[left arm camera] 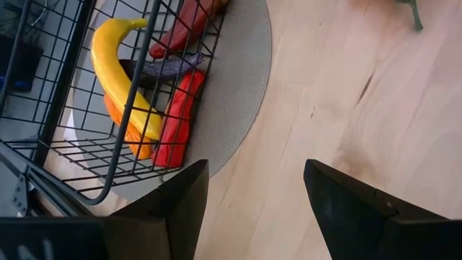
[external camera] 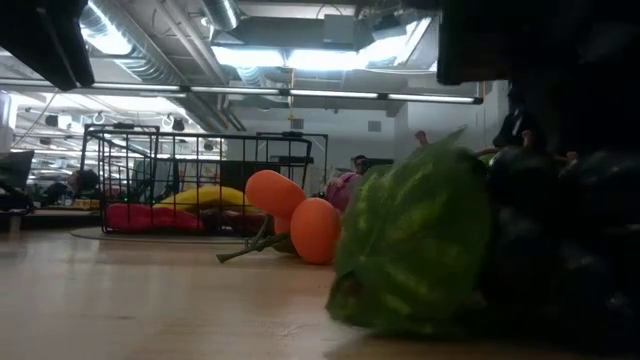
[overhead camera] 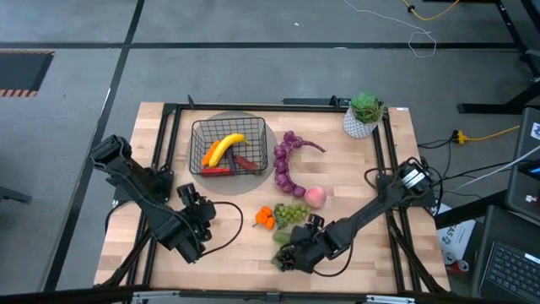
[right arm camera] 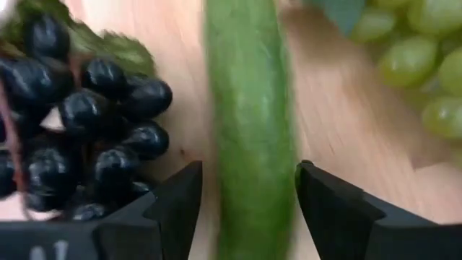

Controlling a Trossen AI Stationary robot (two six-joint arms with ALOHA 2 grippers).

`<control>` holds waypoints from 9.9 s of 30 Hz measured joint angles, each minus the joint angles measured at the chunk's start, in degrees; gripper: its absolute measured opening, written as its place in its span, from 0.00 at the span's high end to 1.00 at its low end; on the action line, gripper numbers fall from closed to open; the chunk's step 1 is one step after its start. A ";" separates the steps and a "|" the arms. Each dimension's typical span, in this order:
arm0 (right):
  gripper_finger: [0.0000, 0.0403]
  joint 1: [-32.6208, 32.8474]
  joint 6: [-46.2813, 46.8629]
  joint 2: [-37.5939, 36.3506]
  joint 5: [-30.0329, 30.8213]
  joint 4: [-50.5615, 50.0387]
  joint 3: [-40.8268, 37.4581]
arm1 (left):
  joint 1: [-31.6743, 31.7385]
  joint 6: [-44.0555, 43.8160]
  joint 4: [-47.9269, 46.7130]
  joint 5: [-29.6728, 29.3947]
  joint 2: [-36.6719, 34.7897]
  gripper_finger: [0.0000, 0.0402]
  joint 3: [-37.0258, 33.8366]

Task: Build produce basket
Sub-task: Put the cucumber into the wire basket, then put the black grapes into the wire basket

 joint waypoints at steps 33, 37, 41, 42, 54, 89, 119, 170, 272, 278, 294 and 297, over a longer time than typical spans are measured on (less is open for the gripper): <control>0.76 -1.99 14.76 1.58 8.19 -1.53 4.46 | 0.00 0.22 0.23 0.02 0.00 0.44 0.00; 0.76 -2.95 13.67 1.58 12.61 -9.16 9.92 | 0.00 0.22 0.23 0.02 0.00 0.44 0.00; 0.76 -4.01 10.60 1.58 20.37 -14.88 15.25 | 0.00 0.22 0.23 0.02 0.00 0.44 0.00; 0.76 -4.29 10.04 1.58 22.73 -15.79 16.51 | 0.00 0.22 0.23 0.02 0.00 0.44 0.00; 0.75 -10.01 -4.55 1.54 36.88 -18.38 27.06 | 0.00 -0.28 1.10 -0.04 0.00 0.44 0.00; 0.75 -34.77 -34.55 1.56 4.12 8.90 29.75 | -3.00 1.30 5.44 -17.75 -14.01 0.44 -15.63; 0.75 -37.84 -37.58 1.99 3.54 12.22 29.75 | 9.31 54.24 95.48 25.21 -64.48 0.44 -64.34; 0.64 -41.27 -43.56 3.26 -5.23 13.36 29.74 | 23.80 63.21 95.74 19.32 -70.14 0.44 -68.89; 0.33 2.19 1.75 26.04 -6.01 -40.22 59.94 | 23.80 63.19 95.09 19.32 -70.14 0.44 -68.89; 0.33 2.41 4.59 26.54 -5.31 -40.22 59.94 | 23.80 63.19 95.07 19.32 -70.14 0.44 -68.89; 0.33 2.43 5.55 29.43 -2.28 -45.54 59.88 | 23.80 63.21 94.82 19.32 -70.14 0.44 -68.89; 0.33 2.43 6.13 29.71 -1.90 -46.44 59.88 | 23.80 63.19 94.52 19.32 -70.12 0.44 -68.89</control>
